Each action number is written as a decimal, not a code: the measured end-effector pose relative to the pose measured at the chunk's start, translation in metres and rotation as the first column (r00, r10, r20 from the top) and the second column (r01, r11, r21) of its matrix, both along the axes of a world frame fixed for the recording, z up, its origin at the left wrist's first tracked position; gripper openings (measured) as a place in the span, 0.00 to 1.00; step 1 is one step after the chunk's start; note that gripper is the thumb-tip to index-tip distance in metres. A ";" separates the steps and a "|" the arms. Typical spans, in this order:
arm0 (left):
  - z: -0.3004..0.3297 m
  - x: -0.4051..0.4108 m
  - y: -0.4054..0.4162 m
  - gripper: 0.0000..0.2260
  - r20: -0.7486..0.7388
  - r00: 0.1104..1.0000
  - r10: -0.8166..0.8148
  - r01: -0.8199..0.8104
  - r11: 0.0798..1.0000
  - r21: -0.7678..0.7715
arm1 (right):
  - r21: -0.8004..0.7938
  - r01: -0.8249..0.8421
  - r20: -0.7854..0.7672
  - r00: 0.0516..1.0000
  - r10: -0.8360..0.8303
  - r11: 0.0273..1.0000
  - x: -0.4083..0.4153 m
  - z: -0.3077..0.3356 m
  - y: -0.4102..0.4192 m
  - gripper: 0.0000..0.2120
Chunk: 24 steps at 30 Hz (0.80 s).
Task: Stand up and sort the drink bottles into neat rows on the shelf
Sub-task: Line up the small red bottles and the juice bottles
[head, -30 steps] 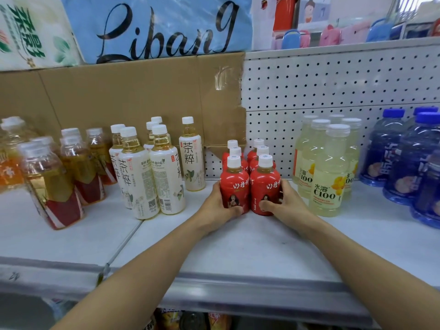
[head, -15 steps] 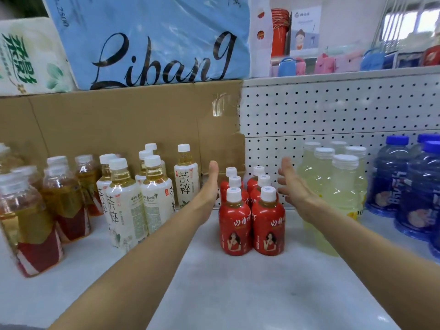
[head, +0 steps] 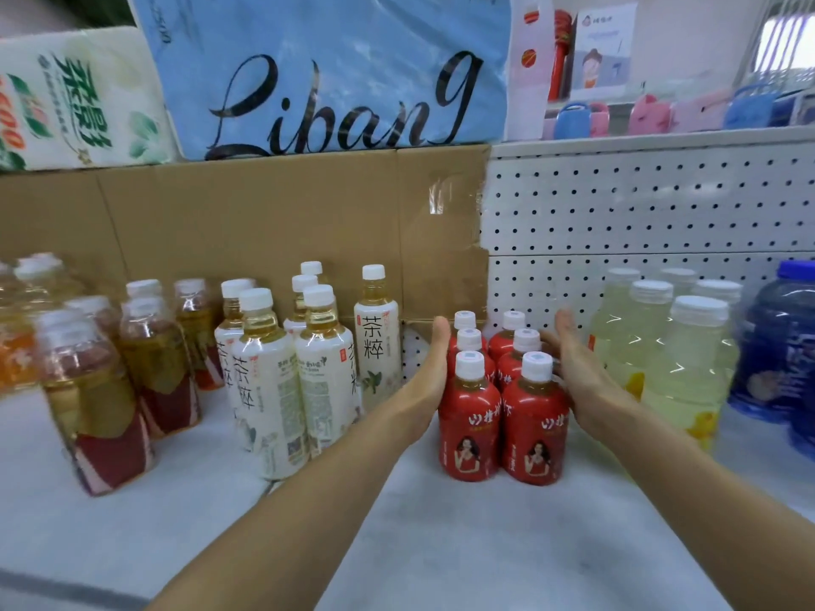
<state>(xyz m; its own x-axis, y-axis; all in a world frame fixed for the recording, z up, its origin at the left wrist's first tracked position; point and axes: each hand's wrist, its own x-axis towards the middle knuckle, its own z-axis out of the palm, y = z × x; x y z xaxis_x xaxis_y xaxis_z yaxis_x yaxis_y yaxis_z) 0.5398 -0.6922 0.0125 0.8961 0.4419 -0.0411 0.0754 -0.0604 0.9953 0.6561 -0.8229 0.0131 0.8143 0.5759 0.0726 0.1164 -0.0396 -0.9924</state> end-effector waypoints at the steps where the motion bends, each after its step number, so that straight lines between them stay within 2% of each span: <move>1: -0.001 -0.010 -0.009 0.29 0.013 1.000 -0.007 0.007 1.000 0.021 | 0.012 -0.001 0.033 0.999 0.001 1.000 -0.010 0.001 -0.004 0.34; 4: -0.001 -0.047 -0.032 0.15 0.085 0.996 0.042 -0.053 0.989 0.135 | 0.112 0.009 0.139 0.990 -0.025 0.994 -0.036 -0.001 -0.017 0.27; 6: -0.008 -0.072 -0.041 0.10 0.111 0.991 0.079 -0.105 0.963 0.248 | 0.149 0.063 0.250 0.963 -0.099 0.987 -0.049 -0.006 -0.021 0.31; 8: -0.023 -0.096 -0.038 0.18 0.130 0.983 0.129 -0.163 0.940 0.301 | 0.209 0.152 0.382 0.897 -0.223 0.966 -0.062 -0.011 -0.023 0.30; 10: -0.036 -0.120 -0.033 0.27 0.119 0.969 0.218 -0.246 0.908 0.338 | 0.277 0.174 0.499 0.814 -0.296 0.945 -0.082 -0.013 -0.022 0.22; 12: -0.043 -0.143 -0.025 0.30 0.134 0.956 0.262 -0.293 0.881 0.372 | 0.315 0.147 0.605 0.730 -0.318 0.938 -0.104 -0.014 -0.019 0.19; 14: -0.044 -0.160 -0.015 0.26 0.159 0.940 0.301 -0.340 0.861 0.379 | 0.300 0.088 0.662 0.697 -0.274 0.950 -0.122 -0.015 -0.011 0.19; 16: -0.043 -0.173 -0.001 0.21 0.204 0.916 0.345 -0.398 0.844 0.359 | 0.222 0.006 0.684 0.711 -0.161 0.975 -0.136 -0.016 0.003 0.19; 19: -0.039 -0.186 0.022 0.22 0.247 0.884 0.397 -0.465 0.801 0.377 | 0.104 -0.088 0.687 0.727 -0.007 0.991 -0.153 -0.015 0.032 0.18; 21: -0.039 -0.192 0.040 0.21 0.281 0.863 0.421 -0.504 0.767 0.397 | 0.034 -0.115 0.668 0.742 0.063 0.993 -0.158 -0.017 0.052 0.21; 24: -0.033 -0.206 0.066 0.23 0.280 0.863 0.421 -0.505 0.748 0.430 | -0.003 -0.120 0.605 0.790 0.098 0.993 -0.167 -0.021 0.081 0.25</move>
